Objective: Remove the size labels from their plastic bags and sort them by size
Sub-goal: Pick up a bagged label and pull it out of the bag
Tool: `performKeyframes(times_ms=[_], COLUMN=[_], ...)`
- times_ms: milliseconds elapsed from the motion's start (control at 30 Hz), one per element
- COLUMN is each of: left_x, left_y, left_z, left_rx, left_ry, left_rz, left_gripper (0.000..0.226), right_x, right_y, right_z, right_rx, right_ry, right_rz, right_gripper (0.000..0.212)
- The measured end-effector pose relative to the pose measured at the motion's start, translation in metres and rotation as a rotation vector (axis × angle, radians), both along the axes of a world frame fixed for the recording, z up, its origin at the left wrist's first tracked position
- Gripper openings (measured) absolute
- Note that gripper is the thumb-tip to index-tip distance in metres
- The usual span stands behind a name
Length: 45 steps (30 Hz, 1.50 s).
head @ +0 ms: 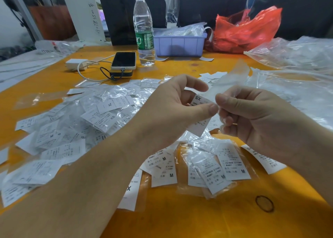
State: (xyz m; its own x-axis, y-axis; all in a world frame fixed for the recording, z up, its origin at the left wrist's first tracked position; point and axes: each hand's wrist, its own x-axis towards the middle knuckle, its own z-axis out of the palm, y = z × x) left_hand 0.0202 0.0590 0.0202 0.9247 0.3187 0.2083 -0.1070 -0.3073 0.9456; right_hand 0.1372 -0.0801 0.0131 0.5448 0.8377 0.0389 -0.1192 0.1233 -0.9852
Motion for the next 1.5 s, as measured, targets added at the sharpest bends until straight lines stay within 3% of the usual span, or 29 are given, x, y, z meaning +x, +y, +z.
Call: performKeyframes(times_ms=[467, 833, 967, 1133, 1500], left_x=[-0.0016, -0.0029, -0.0032, -0.0018, -0.0031], left_y=[-0.0018, 0.0008, -0.0014, 0.0018, 0.0039], left_z=[0.0022, 0.0022, 0.0029, 0.0047, 0.0062], left_rx=[-0.023, 0.090, 0.080, 0.037, 0.055], left_ry=[-0.030, 0.023, 0.058, 0.088, 0.053], left_rz=[-0.021, 0.041, 0.065, 0.075, 0.081], left_gripper=[0.045, 0.051, 0.044, 0.013, 0.011], right_x=[-0.0033, -0.0022, -0.0016, 0.0020, -0.0010], right_y=[0.0007, -0.0013, -0.0018, -0.0018, 0.0011], right_z=[0.0002, -0.0001, 0.0009, 0.0010, -0.0027], right_rx=[-0.037, -0.072, -0.050, -0.007, -0.044], right_ry=[0.034, -0.091, -0.156, -0.142, -0.160], right_rz=[0.084, 0.075, -0.018, -0.119, -0.040], right_gripper=[0.020, 0.021, 0.020, 0.016, 0.021])
